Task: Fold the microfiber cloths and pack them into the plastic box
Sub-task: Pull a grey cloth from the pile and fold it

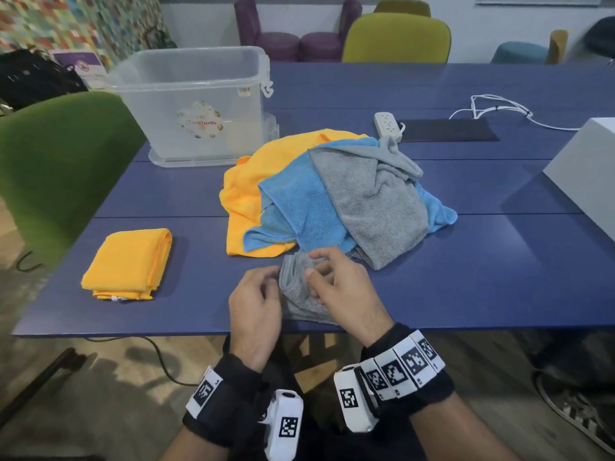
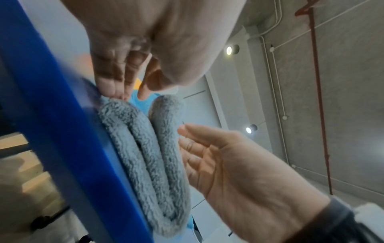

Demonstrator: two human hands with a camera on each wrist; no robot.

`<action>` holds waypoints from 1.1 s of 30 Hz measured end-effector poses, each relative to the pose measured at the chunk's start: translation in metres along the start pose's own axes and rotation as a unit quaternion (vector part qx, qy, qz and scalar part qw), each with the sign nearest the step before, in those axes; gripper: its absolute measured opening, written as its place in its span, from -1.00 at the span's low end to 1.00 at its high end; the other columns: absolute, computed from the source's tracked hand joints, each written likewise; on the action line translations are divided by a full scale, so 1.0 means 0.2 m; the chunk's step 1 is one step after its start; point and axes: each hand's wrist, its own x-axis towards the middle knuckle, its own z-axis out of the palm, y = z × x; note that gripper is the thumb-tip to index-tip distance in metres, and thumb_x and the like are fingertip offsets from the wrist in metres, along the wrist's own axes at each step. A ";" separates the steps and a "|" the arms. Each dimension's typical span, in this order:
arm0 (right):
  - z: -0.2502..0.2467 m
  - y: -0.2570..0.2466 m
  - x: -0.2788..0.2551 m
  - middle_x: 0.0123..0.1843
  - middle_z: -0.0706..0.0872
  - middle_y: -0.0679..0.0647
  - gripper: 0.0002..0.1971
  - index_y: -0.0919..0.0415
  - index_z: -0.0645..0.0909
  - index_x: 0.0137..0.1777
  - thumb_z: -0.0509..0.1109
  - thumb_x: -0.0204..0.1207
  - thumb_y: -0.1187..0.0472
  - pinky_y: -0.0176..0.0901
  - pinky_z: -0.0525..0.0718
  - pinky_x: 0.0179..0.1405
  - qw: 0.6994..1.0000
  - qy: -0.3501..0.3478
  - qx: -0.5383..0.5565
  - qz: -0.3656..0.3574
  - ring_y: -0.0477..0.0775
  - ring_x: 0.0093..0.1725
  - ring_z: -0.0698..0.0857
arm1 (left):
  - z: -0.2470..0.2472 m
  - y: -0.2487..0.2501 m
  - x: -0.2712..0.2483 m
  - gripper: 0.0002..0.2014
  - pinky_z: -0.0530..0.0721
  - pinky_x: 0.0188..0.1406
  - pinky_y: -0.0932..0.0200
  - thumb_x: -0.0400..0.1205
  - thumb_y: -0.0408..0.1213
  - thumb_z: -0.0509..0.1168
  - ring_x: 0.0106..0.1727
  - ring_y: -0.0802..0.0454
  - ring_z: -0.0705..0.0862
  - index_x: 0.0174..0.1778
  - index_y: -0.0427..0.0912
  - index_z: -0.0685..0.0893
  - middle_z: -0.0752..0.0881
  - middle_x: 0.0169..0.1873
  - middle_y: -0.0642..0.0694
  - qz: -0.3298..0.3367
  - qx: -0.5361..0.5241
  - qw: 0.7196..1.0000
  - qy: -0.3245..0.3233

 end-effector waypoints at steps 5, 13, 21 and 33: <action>0.03 0.03 -0.03 0.05 0.62 -0.07 -0.78 0.04 0.73 0.22 0.42 0.61 0.20 -0.19 0.55 0.07 0.981 -0.041 -0.160 -0.098 -0.10 -0.02 0.60 | -0.05 0.09 0.03 -0.55 0.67 -0.05 0.01 0.70 0.30 0.24 -0.14 0.11 0.75 -0.09 -0.03 0.73 0.79 -0.33 0.05 -0.083 0.019 0.994 -0.068; 0.13 0.13 -0.15 0.79 0.17 0.03 -0.38 0.16 0.19 0.76 0.00 0.76 -0.07 0.17 0.10 0.74 0.935 -0.031 -0.321 -0.147 0.07 0.77 0.08 | -0.04 0.07 0.09 -0.53 0.74 -0.17 -0.15 0.64 0.09 0.45 -0.27 -0.12 0.72 -0.32 -0.28 0.70 0.74 -0.43 -0.14 -0.060 0.146 0.976 -0.148; 0.17 0.21 -0.16 0.84 -0.13 -0.04 -0.34 0.08 -0.01 0.82 -0.15 0.77 -0.15 0.14 -0.20 0.76 0.925 -0.059 -0.351 -0.130 -0.04 0.79 -0.25 | -0.01 0.07 0.09 -0.58 0.70 -0.19 -0.09 0.63 0.06 0.43 -0.25 -0.11 0.69 -0.26 -0.28 0.67 0.72 -0.38 -0.13 -0.079 0.150 0.973 -0.154; 0.14 0.03 0.05 0.45 0.63 -0.04 -0.30 -0.12 0.40 0.61 0.52 0.47 -0.11 0.16 0.58 0.48 0.994 -0.004 0.094 0.057 -0.03 0.41 0.64 | -0.29 0.05 0.06 -0.81 0.73 -0.16 0.04 0.67 -0.24 0.49 -0.17 0.02 0.78 -0.05 -0.32 0.72 0.82 -0.16 -0.29 -0.120 -0.228 0.966 -0.020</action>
